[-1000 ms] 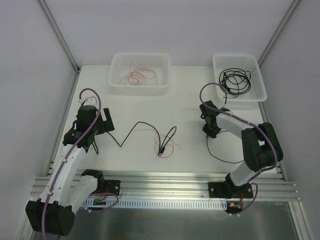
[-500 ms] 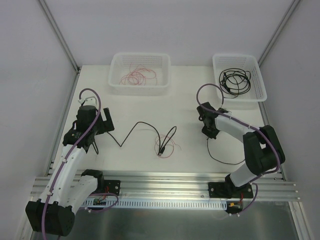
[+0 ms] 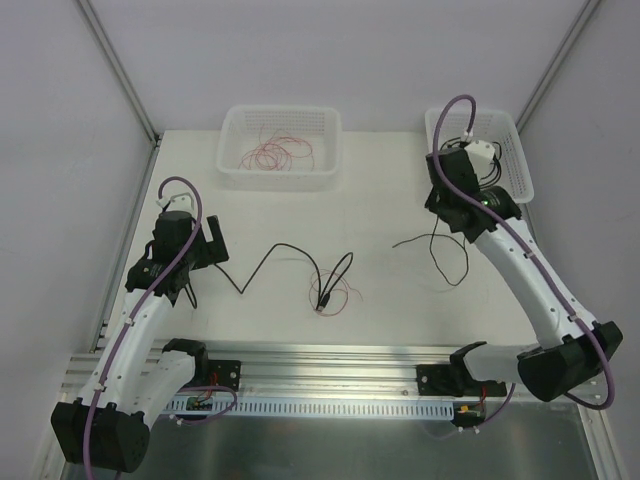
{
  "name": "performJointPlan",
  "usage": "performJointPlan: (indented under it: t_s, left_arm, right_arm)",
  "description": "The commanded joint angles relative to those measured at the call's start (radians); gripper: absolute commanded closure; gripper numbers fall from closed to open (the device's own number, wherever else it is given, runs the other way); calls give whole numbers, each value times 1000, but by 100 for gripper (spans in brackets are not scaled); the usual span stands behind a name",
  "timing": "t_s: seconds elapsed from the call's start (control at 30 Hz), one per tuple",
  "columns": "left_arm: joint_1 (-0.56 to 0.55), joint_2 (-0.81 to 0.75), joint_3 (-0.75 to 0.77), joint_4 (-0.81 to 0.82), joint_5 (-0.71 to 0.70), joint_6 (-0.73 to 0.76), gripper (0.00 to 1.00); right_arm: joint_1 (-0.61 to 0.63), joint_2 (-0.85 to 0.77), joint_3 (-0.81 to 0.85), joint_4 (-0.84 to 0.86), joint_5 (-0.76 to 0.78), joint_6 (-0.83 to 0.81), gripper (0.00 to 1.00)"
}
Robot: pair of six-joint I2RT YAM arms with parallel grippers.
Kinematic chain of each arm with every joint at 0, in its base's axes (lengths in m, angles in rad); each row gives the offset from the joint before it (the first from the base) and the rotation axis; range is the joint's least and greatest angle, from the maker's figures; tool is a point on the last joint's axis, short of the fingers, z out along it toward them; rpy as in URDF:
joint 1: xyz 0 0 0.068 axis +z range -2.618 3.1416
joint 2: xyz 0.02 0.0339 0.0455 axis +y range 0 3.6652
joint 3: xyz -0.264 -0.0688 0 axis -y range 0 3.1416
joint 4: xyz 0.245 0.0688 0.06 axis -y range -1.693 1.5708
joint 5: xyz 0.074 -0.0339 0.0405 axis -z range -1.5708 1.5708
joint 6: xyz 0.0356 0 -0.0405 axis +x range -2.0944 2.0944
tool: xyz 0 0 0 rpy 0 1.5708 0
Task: Untangle the cables
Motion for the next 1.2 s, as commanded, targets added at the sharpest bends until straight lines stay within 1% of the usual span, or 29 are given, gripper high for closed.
performJointPlan:
  t_s: [0.0,0.03,0.13,0.17,0.2,0.27,0.33,0.37,0.43,0.5,0.53,0.6,0.7,0.73,0.83,0.87,0.9,0.93,0.97,1.03,1.07,1.1,1.13,1.17]
  left_arm:
    - [5,-13,-10,22,25,19,10]
    - [5,-13,-10,22,27,19,10]
    - [5,-10,-10,20,25,21,10]
    - [5,-8,-11,22,24,21,10]
    - [5,-5,-11,23,24,19,10]
    - [5,1,-13,22,22,23,10]
    - [5,10,-10,22,25,21,10]
    - [5,16,-10,22,30,23,9]
    - [5,21,-8,22,31,23,10]
    - [5,25,-8,22,30,23,10]
    - [5,28,-10,22,30,26,9]
    - [5,39,-10,20,27,26,9]
    - [5,56,-8,22,27,27,10]
    - [5,59,-5,22,25,27,10]
    - [5,71,-5,22,28,29,10]
    - [5,76,-5,22,28,30,9]
    - [5,77,-4,22,30,29,10]
    - [5,79,-2,22,33,30,10]
    - [5,80,-4,22,34,30,10]
    - [5,81,-5,22,42,29,10]
    - [5,79,-2,22,43,29,10]
    - [5,79,-4,22,45,30,10]
    - [5,77,-2,22,47,30,9]
    - [5,74,-2,22,51,30,10]
  right_arm:
    - [-32,2,167,11,36,-279,99]
    - [-43,22,228,29,28,-350,99]
    - [-92,78,301,117,-9,-458,99]
    - [-124,97,374,132,-24,-499,99]
    - [-143,114,410,140,-62,-518,99]
    - [-187,167,506,178,-84,-576,99]
    - [-224,206,554,215,-156,-617,99]
    - [-267,258,600,235,-179,-620,99]
    - [-346,315,648,238,-283,-619,99]
    - [-388,399,669,255,-351,-628,99]
    - [-408,427,665,270,-438,-639,99]
    - [-451,497,646,318,-547,-657,99]
    - [-462,557,616,379,-590,-691,99]
    - [-482,597,603,391,-651,-705,99]
    - [-500,690,599,416,-687,-699,99]
    - [-506,714,600,417,-682,-676,96]
    - [-511,732,603,414,-673,-665,91]
    - [-523,775,608,411,-662,-650,71]
    - [-528,792,622,404,-656,-633,61]
    - [-537,819,639,358,-607,-614,43]
    - [-537,815,637,345,-574,-608,41]
    - [-537,803,622,341,-581,-590,40]
    - [-534,786,602,348,-590,-578,35]
    - [-532,731,538,359,-624,-562,33]
